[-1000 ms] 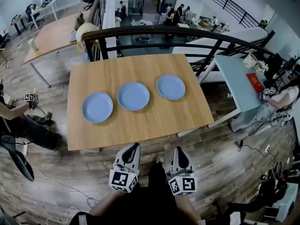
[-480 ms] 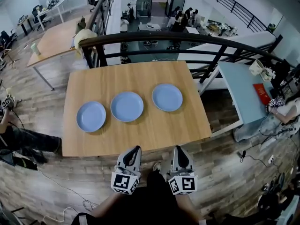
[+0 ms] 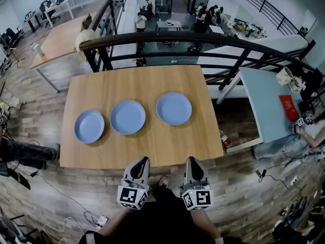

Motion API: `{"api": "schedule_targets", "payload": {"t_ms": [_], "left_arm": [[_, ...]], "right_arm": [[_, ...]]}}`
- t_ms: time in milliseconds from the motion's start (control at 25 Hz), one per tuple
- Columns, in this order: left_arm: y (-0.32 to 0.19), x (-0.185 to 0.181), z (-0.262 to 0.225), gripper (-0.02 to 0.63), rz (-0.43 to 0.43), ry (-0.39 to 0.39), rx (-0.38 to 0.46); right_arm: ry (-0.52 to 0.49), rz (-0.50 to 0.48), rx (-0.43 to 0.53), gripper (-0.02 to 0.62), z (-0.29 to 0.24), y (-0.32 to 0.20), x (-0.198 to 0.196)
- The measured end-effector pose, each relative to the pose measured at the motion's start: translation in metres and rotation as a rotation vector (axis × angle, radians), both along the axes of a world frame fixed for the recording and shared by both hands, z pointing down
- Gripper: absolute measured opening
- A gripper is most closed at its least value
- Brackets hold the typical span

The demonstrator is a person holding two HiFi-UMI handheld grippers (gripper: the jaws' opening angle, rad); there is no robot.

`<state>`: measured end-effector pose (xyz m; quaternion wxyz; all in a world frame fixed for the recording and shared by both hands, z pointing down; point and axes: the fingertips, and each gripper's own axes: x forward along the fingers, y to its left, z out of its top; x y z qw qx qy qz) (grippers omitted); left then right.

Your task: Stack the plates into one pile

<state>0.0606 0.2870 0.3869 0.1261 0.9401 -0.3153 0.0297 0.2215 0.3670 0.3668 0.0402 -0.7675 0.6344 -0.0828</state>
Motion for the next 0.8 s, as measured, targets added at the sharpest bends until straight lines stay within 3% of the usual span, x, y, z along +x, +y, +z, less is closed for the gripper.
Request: {"api": "schedule_targets", "payload": {"t_ms": [440, 800], "left_arm": [[-0.002, 0.020, 0.004, 0.029, -0.051, -0.046, -0.012], [-0.033, 0.047, 0.007, 0.029, -0.021, -0.051, -0.025]], "right_arm": [[-0.016, -0.051, -0.007, 0.034, 0.003, -0.014, 0.031], [-0.025, -0.028, -0.024, 0.034, 0.007, -0.036, 0.045]]}}
